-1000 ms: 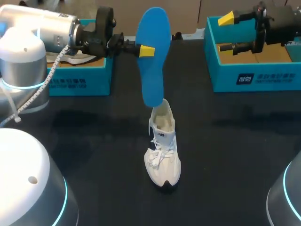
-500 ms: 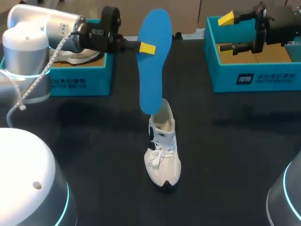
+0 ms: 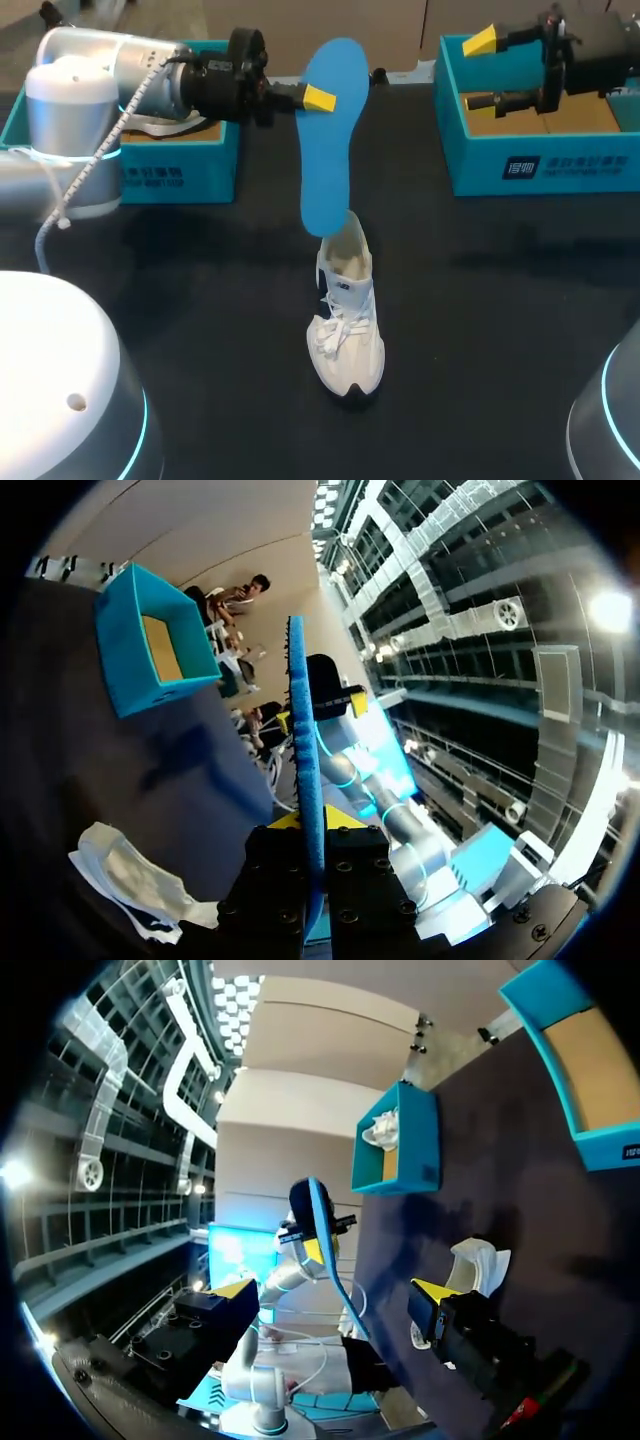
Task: Take the shoe out of the shoebox, open the shoe tongue, remove and reinsert the insole, then place the shoe into the shoebox
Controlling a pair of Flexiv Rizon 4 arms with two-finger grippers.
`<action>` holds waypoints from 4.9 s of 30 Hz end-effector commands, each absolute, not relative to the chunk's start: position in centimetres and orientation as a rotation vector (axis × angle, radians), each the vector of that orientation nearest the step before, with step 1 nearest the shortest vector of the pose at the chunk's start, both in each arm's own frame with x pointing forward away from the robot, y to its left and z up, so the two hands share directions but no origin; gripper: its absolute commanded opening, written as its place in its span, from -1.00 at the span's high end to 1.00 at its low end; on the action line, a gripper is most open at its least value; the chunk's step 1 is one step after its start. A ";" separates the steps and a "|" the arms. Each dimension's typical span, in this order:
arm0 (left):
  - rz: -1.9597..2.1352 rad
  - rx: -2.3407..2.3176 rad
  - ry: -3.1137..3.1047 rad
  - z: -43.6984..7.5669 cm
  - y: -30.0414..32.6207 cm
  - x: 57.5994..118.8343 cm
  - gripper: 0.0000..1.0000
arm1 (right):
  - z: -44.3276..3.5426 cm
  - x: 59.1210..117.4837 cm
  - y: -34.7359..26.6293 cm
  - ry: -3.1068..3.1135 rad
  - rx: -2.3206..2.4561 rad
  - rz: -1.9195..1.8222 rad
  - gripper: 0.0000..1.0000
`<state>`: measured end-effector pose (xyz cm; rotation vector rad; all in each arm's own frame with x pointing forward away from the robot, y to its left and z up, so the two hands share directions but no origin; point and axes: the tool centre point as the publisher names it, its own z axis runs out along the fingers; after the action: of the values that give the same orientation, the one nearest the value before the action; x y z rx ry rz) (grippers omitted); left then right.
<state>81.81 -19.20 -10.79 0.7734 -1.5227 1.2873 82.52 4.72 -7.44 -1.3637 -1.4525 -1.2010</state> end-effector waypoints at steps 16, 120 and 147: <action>1.137 0.988 -1.278 -12.7 -20.6 83.6 1.00 | -4.5 78.7 6.3 -1.646 -1.652 -1.097 -1.00; 1.104 1.020 -1.240 -11.9 -20.3 83.6 1.00 | -3.1 80.8 19.1 -2.368 -2.334 -0.238 -1.00; 1.104 1.020 -1.240 -11.9 -20.3 83.6 1.00 | -3.2 80.7 14.2 -2.147 -2.166 -0.501 -1.00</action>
<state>83.72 -20.34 -11.97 1.0166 -1.2384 1.1044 80.95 15.44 -2.81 -2.2822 -2.2199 -0.3303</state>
